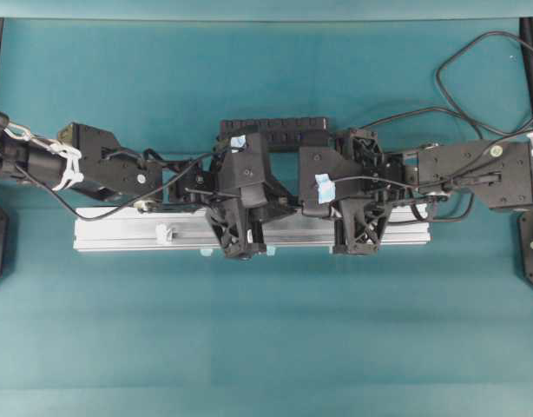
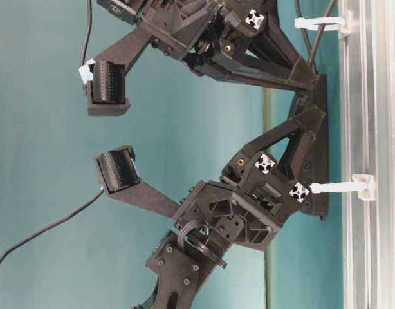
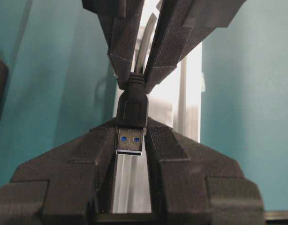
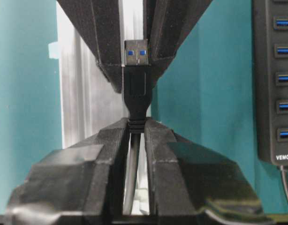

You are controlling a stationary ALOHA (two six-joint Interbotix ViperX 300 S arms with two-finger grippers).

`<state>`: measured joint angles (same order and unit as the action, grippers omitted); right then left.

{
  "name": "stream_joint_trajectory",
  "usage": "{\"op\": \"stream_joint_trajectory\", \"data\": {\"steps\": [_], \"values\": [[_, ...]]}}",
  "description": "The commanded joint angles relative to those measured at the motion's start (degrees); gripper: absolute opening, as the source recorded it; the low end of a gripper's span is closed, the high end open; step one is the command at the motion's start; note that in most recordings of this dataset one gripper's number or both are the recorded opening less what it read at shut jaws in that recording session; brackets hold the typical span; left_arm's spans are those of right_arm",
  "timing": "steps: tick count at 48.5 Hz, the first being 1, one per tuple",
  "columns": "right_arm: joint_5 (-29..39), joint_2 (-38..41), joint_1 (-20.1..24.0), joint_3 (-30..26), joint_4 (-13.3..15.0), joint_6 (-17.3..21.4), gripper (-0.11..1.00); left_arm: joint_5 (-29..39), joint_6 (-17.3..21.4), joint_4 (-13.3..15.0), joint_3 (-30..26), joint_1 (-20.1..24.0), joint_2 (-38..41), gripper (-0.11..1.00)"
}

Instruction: Pass the USB cable through three rings with both arms.

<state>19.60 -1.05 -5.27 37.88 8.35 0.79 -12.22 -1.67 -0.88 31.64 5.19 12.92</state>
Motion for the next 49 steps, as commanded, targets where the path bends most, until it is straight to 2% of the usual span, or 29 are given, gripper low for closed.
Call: {"op": "stream_joint_trajectory", "data": {"steps": [1,35,38,45,47,49], "values": [[-0.70,-0.18,0.44,-1.58,0.18,-0.44,-0.07,-0.26,0.00,-0.09,-0.44,-0.35,-1.23,0.20],[0.18,0.97,0.53,-3.87,0.18,-0.44,-0.07,0.09,-0.79,-0.09,0.44,-0.53,-3.43,0.21],[0.62,0.97,0.53,-3.96,0.09,-0.44,-0.07,0.53,-0.97,-0.09,1.14,-0.53,-4.48,0.32],[1.67,0.97,0.53,-3.87,0.09,-0.44,-0.07,2.46,-1.14,-0.09,2.99,-1.14,-8.44,0.75],[1.76,0.97,0.53,-3.87,0.09,-0.44,-0.07,2.90,-1.14,-0.09,3.52,-1.32,-9.76,0.84],[1.76,0.97,0.44,-3.87,0.09,-0.44,-0.07,3.25,-1.14,-0.09,4.04,-1.41,-11.07,0.87]]}}
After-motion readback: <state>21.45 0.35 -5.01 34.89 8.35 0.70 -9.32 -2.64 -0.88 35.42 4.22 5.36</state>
